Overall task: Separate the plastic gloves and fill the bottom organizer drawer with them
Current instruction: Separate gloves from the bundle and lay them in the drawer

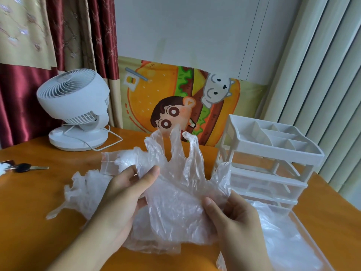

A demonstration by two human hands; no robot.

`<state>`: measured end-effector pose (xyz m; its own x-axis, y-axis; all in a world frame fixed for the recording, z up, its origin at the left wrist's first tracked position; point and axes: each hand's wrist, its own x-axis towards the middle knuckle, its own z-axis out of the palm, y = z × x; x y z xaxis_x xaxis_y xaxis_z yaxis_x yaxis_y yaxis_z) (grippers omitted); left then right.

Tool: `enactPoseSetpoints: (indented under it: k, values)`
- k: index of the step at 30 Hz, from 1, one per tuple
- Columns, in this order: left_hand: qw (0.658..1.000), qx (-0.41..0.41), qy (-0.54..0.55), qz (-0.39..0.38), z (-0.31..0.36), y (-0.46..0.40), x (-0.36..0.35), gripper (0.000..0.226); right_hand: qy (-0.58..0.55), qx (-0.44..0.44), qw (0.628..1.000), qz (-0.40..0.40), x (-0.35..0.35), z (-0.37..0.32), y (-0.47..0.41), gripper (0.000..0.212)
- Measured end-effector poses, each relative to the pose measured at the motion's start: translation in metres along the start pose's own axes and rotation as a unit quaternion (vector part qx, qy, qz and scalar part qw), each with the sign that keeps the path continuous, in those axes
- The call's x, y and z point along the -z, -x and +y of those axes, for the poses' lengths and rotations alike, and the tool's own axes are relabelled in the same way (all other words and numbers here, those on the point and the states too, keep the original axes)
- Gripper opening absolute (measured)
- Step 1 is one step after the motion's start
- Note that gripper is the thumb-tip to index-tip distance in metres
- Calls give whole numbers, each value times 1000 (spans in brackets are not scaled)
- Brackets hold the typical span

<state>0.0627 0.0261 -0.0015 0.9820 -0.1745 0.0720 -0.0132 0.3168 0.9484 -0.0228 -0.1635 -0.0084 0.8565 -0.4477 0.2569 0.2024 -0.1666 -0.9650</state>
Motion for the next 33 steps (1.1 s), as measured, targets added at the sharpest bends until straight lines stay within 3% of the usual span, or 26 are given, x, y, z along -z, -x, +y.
enactPoseSetpoints:
  k: [3,5,7,9,11,14,22,28,31,33]
  values:
    - [992,91,16,-86,2,5,-7,47,-6,-3,1000,9,0,-1,0,25]
    - [990,101,-18,-94,-3,8,-9,41,-6,-4,1000,15,0,-2,-1,25]
    - [992,67,-69,-78,-6,9,-10,22,-14,-10,1000,10,0,-2,-1,24]
    - [991,22,-114,-66,-7,10,-11,15,-53,-27,998,-15,-1,-4,0,10]
    - [988,-6,-141,-60,-8,10,-10,17,-84,-61,994,-30,0,-6,1,12]
    - [987,-20,-149,-56,-8,11,-12,12,-86,-91,992,18,1,-6,0,11]
    - [987,-28,-151,-47,-1,13,-12,18,-62,-76,993,73,0,-13,-4,30]
    - [982,-42,-179,-46,-2,14,-12,10,-15,-82,996,21,2,-15,-1,9]
    - [965,-52,-252,-56,-4,10,-8,33,2,-76,996,38,4,-13,-1,14]
    - [945,-100,-311,25,-8,9,-6,50,11,-66,996,61,6,-12,-4,10]
